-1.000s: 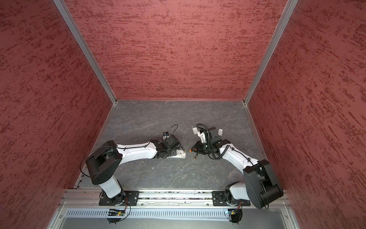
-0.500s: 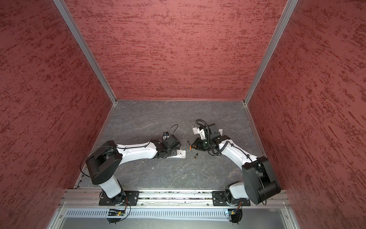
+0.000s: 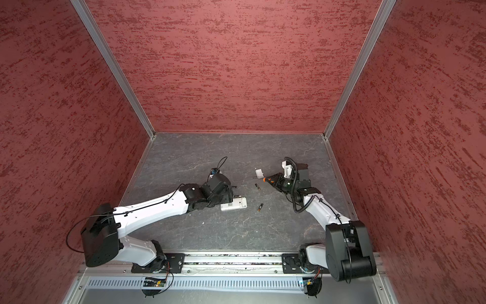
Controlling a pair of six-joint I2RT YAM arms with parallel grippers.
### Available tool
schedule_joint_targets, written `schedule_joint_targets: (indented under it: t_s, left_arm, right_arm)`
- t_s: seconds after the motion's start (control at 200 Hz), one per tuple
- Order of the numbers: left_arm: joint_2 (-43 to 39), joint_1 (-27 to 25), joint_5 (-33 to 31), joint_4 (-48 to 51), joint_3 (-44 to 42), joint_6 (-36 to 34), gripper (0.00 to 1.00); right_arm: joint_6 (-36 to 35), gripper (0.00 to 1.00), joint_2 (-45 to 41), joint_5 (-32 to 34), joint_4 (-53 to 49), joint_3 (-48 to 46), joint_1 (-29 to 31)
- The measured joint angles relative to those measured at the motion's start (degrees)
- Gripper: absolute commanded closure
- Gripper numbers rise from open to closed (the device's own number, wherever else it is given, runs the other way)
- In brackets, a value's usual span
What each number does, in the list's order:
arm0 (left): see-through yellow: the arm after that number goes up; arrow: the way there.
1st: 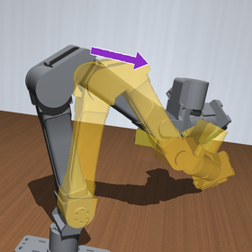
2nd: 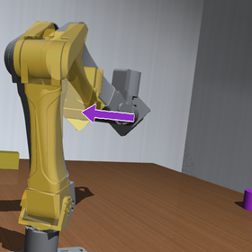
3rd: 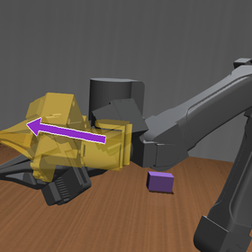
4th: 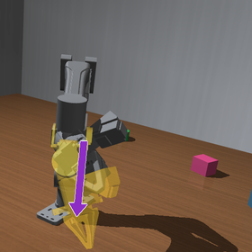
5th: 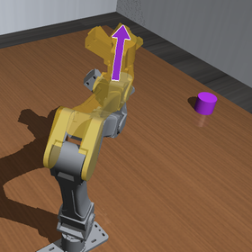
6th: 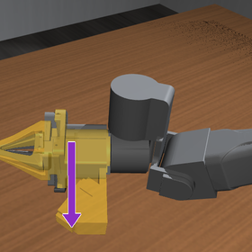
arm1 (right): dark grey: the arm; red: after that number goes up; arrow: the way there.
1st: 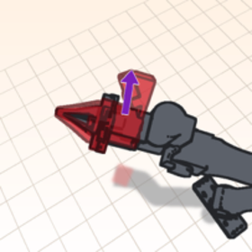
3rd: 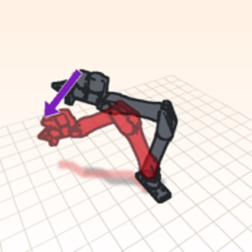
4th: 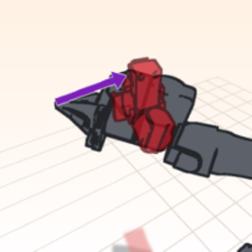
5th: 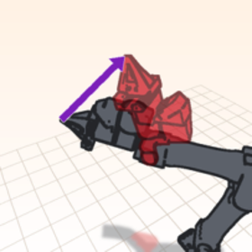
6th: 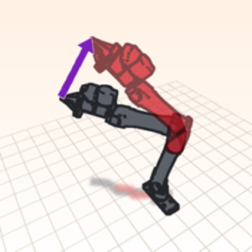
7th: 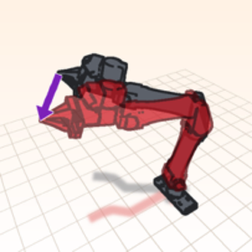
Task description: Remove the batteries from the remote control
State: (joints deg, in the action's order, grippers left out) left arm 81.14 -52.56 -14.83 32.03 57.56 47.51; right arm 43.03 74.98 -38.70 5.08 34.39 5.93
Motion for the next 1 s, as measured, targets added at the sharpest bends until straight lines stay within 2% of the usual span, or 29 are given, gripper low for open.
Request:
schedule_joint_targets:
  t_s: [0.19, 0.441, 0.706, 1.002]
  left_arm:
    - [-3.9, 1.0, -2.0, 0.1, -0.6, -1.4, 0.28]
    - [-8.0, 3.6, -4.0, 0.2, -0.6, -2.9, 0.28]
    - [-9.6, 5.6, -4.8, 0.5, -1.1, -3.5, 0.28]
    - [-11.5, 5.9, -5.0, 0.5, -4.2, -3.2, 0.27]
  right_arm:
    - [6.1, 1.0, 4.0, -1.2, 11.9, -3.1, -3.9]
    - [8.6, 1.0, 9.4, -1.2, 20.2, -4.0, -5.4]
    - [9.2, 1.0, 14.4, -1.1, 25.3, -7.4, -5.4]
    - [8.2, 1.0, 15.6, -1.4, 26.8, -10.0, -5.4]
